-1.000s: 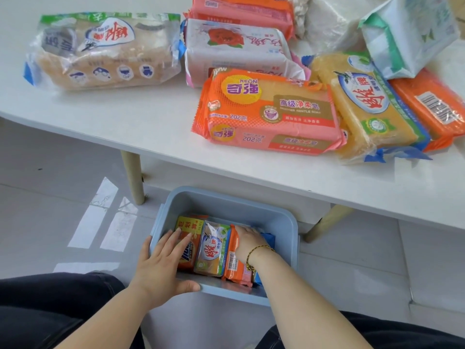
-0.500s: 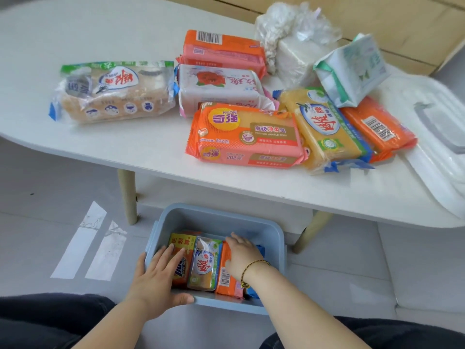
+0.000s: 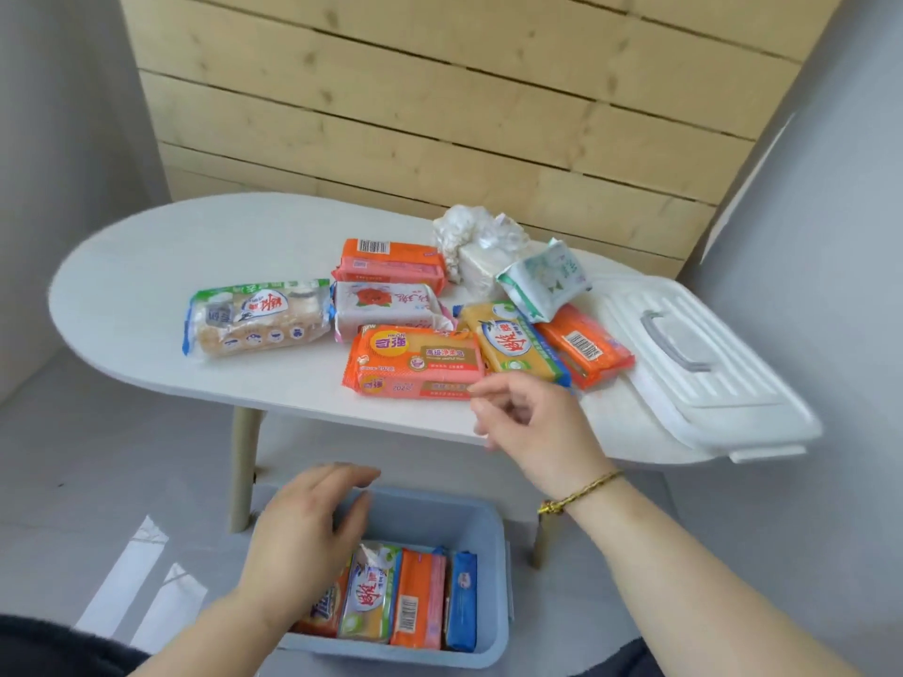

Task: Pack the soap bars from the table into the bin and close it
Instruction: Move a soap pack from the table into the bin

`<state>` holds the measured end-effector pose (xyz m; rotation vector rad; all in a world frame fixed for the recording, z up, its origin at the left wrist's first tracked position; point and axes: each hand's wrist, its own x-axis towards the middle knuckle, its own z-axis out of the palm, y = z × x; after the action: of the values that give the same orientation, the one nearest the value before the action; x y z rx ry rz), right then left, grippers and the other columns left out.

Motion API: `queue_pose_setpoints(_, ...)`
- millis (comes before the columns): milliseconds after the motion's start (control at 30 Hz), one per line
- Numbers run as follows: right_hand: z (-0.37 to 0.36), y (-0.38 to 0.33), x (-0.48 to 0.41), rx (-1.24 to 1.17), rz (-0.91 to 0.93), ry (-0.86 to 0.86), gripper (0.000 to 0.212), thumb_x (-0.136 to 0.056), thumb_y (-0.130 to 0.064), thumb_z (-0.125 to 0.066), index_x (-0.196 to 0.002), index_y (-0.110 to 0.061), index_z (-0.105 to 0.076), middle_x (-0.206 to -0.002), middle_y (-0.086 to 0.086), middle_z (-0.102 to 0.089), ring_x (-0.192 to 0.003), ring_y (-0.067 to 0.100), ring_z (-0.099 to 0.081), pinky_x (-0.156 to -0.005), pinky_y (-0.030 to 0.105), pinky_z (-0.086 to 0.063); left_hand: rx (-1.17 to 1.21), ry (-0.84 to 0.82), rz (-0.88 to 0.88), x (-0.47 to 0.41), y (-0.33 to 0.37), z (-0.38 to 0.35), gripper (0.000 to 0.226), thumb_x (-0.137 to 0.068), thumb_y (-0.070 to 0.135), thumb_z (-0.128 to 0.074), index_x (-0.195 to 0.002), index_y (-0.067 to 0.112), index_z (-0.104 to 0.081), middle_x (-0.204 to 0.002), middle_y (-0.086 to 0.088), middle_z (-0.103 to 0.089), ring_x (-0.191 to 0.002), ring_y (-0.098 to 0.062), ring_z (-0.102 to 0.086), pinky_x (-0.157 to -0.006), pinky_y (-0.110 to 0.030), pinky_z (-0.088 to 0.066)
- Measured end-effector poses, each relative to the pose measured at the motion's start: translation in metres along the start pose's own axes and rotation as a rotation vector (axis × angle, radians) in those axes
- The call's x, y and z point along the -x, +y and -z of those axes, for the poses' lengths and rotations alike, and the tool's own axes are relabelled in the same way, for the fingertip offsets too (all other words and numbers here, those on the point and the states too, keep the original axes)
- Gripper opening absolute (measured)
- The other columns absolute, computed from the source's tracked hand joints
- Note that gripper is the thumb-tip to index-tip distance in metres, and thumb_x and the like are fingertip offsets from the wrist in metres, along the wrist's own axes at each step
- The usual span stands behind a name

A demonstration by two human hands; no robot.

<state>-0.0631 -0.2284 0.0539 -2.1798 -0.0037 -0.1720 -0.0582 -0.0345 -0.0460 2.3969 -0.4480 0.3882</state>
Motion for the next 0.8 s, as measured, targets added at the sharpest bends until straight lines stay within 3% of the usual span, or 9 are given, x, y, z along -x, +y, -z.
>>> queue_pose_setpoints(67, 0.025, -0.003, -0.015, -0.025, -0.008, 0.209, 0.032, -0.082, -0.010, -0.060, -0.063, -0.035, -0.054, -0.046, -0.013, -0.056, -0.042, -0.003, -0.052, -0.052, 0.012, -0.045, 0.031, 0.130, -0.084, -0.009, 0.008, 0.019, 0.020, -0.074, 0.018, -0.056, -0.086, 0.011, -0.070, -0.083, -0.003, -0.071, -0.080, -0.014, -0.064, -0.069, -0.027, -0.049)
queue_pose_setpoints(167, 0.055, -0.002, -0.044, -0.012, -0.124, 0.346, 0.016, -0.083, -0.016, -0.060, -0.072, -0.027, -0.055, -0.065, -0.004, -0.060, -0.054, 0.004, -0.055, -0.068, 0.028, -0.049, 0.010, 0.193, -0.179, -0.028, 0.021, 0.038, 0.040, -0.081, 0.035, -0.041, -0.104, 0.009, -0.062, -0.101, -0.014, -0.067, -0.098, -0.015, -0.048, -0.080, -0.029, -0.047)
queue_pose_setpoints(200, 0.062, -0.001, -0.057, -0.016, -0.189, 0.342, 0.003, -0.084, -0.018, -0.060, -0.085, -0.020, -0.058, -0.074, 0.001, -0.062, -0.064, 0.012, -0.058, -0.077, 0.034, -0.050, -0.026, 0.173, -0.201, -0.035, 0.024, 0.041, 0.048, -0.085, 0.044, -0.036, -0.113, 0.010, -0.057, -0.112, -0.016, -0.064, -0.107, -0.018, -0.044, -0.089, -0.031, -0.043)
queue_pose_setpoints(300, 0.071, -0.001, -0.091, -0.177, -0.437, 0.306, 0.040, -0.086, -0.020, -0.058, -0.120, 0.000, -0.049, -0.098, 0.016, -0.066, -0.093, 0.029, -0.064, -0.090, 0.038, -0.052, -0.112, -0.022, -0.206, -0.054, 0.029, 0.042, 0.091, -0.077, 0.074, -0.001, -0.135, 0.015, -0.040, -0.144, -0.011, -0.037, -0.140, -0.020, -0.017, -0.112, -0.039, -0.018)
queue_pose_setpoints(400, 0.074, 0.002, -0.117, -0.219, -0.596, 0.334, 0.049, -0.083, -0.026, -0.060, -0.119, 0.005, -0.050, -0.118, 0.021, -0.061, -0.106, 0.033, -0.061, -0.095, 0.043, -0.050, -0.158, -0.188, -0.174, -0.060, 0.026, 0.031, 0.109, -0.052, 0.083, 0.023, -0.141, 0.030, -0.012, -0.154, 0.003, -0.005, -0.133, -0.012, 0.019, -0.111, -0.026, 0.012)
queue_pose_setpoints(500, 0.075, 0.004, -0.129, -0.240, -0.678, 0.340, 0.056, -0.082, -0.031, -0.062, -0.125, 0.002, -0.047, -0.125, 0.020, -0.057, -0.108, 0.033, -0.060, -0.094, 0.043, -0.050, -0.133, -0.203, -0.149, -0.061, 0.021, 0.026, 0.106, -0.053, 0.084, 0.021, -0.139, 0.031, -0.010, -0.153, 0.005, -0.004, -0.133, -0.011, 0.017, -0.109, -0.021, 0.015)
queue_pose_setpoints(633, 0.067, 0.004, -0.145, -0.172, -0.698, 0.318, 0.063, -0.082, -0.038, -0.062, -0.129, -0.001, -0.042, -0.129, 0.015, -0.054, -0.108, 0.030, -0.056, -0.077, 0.032, -0.046, -0.082, -0.186, -0.162, -0.063, 0.019, 0.023, 0.100, -0.061, 0.083, 0.012, -0.138, 0.029, -0.022, -0.149, 0.007, -0.012, -0.136, -0.013, 0.004, -0.108, -0.022, 0.007)
queue_pose_setpoints(800, 0.057, 0.012, -0.157, -0.146, -0.598, 0.401, 0.083, -0.071, -0.033, -0.074, -0.134, -0.007, -0.026, -0.135, 0.014, -0.044, -0.121, 0.032, -0.046, -0.095, 0.041, -0.043, -0.101, -0.181, -0.185, -0.064, 0.023, 0.026, 0.084, -0.082, 0.069, -0.002, -0.130, 0.018, -0.048, -0.140, -0.007, -0.043, -0.135, -0.019, -0.025, -0.104, -0.017, 0.002)
